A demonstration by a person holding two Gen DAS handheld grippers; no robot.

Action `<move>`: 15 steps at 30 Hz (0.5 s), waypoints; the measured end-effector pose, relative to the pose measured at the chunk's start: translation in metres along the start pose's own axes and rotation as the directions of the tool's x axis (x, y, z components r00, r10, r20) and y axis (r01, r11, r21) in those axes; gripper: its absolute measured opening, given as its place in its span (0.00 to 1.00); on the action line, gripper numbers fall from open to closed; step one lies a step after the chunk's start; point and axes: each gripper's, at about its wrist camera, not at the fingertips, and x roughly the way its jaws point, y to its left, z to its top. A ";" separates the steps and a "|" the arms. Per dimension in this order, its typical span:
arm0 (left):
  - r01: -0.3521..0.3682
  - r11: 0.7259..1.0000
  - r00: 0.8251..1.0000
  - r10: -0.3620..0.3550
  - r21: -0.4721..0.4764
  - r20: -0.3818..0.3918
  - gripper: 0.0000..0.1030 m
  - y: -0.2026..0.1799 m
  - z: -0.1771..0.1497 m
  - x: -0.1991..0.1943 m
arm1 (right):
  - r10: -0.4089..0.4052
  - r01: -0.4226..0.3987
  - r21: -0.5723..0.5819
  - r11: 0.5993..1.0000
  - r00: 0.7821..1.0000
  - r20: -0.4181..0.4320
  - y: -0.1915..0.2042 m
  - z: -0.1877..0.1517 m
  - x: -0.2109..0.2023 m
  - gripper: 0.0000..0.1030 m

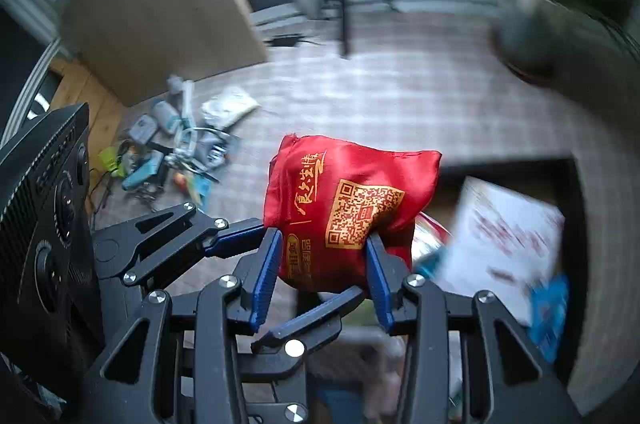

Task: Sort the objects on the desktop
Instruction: 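Carry the red bag to the tray and open the left gripper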

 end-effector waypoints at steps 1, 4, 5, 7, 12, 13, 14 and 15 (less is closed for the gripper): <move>0.009 1.000 1.000 -0.009 0.014 -0.006 0.52 -0.009 0.000 0.001 | -0.006 0.006 0.026 1.000 1.000 0.003 -0.011 -0.008 -0.006 0.40; 0.043 0.997 0.999 -0.042 0.066 -0.031 0.52 -0.042 0.001 0.010 | -0.020 0.018 0.102 0.995 1.000 0.013 -0.042 -0.030 -0.024 0.40; 0.053 0.995 0.998 -0.050 0.087 -0.039 0.52 -0.054 0.002 0.013 | -0.027 0.025 0.120 0.992 0.999 0.017 -0.049 -0.036 -0.029 0.40; 0.064 0.992 0.997 -0.060 0.106 -0.046 0.52 -0.067 0.005 0.016 | -0.047 0.043 0.140 0.989 0.999 0.026 -0.059 -0.046 -0.039 0.40; 0.090 0.983 0.994 -0.080 0.160 -0.069 0.52 -0.103 0.006 0.025 | -0.088 0.080 0.185 0.979 0.996 0.035 -0.082 -0.068 -0.058 0.40; 0.092 0.982 0.994 -0.081 0.166 -0.072 0.52 -0.108 0.005 0.025 | -0.093 0.084 0.196 0.977 0.995 0.035 -0.087 -0.072 -0.061 0.40; 0.097 0.979 0.993 -0.084 0.178 -0.080 0.52 -0.115 0.004 0.028 | -0.095 0.086 0.205 0.975 0.995 0.035 -0.090 -0.076 -0.063 0.40; 0.102 0.978 0.992 -0.087 0.184 -0.086 0.52 -0.119 0.004 0.029 | -0.097 0.088 0.216 0.972 0.995 0.034 -0.094 -0.081 -0.065 0.40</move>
